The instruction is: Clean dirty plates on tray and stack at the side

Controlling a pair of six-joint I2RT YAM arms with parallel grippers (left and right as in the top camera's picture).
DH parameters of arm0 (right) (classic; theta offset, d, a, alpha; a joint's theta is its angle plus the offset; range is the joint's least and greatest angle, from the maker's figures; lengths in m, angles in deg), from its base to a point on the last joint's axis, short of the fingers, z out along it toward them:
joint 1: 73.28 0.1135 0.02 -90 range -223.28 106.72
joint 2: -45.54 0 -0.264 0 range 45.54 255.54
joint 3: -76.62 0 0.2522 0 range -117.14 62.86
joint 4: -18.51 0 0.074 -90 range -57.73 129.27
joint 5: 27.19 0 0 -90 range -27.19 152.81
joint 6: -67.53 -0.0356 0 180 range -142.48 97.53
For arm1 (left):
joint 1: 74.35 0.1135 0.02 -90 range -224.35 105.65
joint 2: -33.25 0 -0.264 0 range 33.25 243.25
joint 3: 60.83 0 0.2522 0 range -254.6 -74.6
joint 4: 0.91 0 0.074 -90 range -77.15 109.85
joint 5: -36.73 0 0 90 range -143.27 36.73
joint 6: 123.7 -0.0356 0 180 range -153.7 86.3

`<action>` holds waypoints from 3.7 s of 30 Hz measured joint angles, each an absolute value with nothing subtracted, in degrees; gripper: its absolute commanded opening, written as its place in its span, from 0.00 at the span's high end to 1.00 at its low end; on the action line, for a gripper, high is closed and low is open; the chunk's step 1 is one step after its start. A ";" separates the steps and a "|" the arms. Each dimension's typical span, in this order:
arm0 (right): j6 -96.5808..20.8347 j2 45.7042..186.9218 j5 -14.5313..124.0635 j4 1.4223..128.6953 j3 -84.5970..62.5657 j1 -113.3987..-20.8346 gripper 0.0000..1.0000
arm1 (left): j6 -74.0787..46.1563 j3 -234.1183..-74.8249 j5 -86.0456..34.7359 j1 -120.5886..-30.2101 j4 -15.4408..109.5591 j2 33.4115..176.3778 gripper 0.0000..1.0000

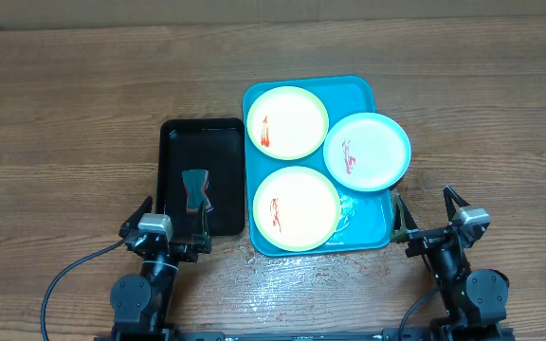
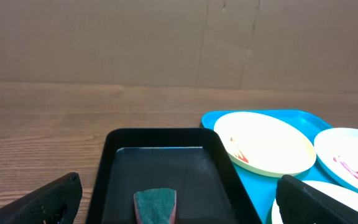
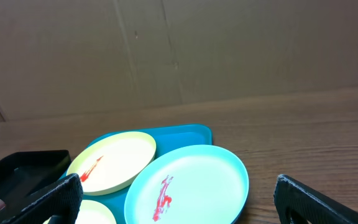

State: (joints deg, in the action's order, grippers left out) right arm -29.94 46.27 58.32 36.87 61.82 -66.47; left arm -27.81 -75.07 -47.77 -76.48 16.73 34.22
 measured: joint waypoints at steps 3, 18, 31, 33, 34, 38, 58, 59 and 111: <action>-29.94 46.27 59.98 37.09 61.82 -66.47 0.00 | -27.83 -75.07 -47.77 -76.48 16.73 34.22 0.00; -29.94 46.27 62.43 37.31 61.82 -66.47 0.00 | -27.81 -75.07 -47.77 -76.48 16.73 34.22 0.00; -29.94 46.27 62.43 37.38 61.82 -66.47 0.00 | -27.81 -75.07 -47.77 -76.48 16.73 34.22 0.00; -29.94 46.27 62.45 37.38 61.82 -66.47 0.00 | -27.83 -75.07 -47.77 -76.48 16.73 34.22 0.00; -29.92 46.27 62.43 37.36 61.82 -66.47 0.00 | -27.83 -75.07 -47.77 -76.48 16.73 34.22 0.00; -29.92 46.27 62.43 37.40 61.82 -66.47 0.00 | -27.81 -75.07 -47.77 -76.48 16.73 34.22 0.00; -29.96 46.27 62.45 37.33 61.82 -66.47 0.00 | -30.87 -75.07 -51.42 -76.48 17.17 34.22 0.00; -29.92 46.27 62.45 37.36 61.82 -66.47 0.00 | -30.89 -75.07 -51.42 -76.48 17.17 34.22 0.00; -30.03 124.43 37.68 91.71 -7.51 -60.68 0.07 | -21.60 -144.31 -29.96 -76.48 72.42 97.19 0.00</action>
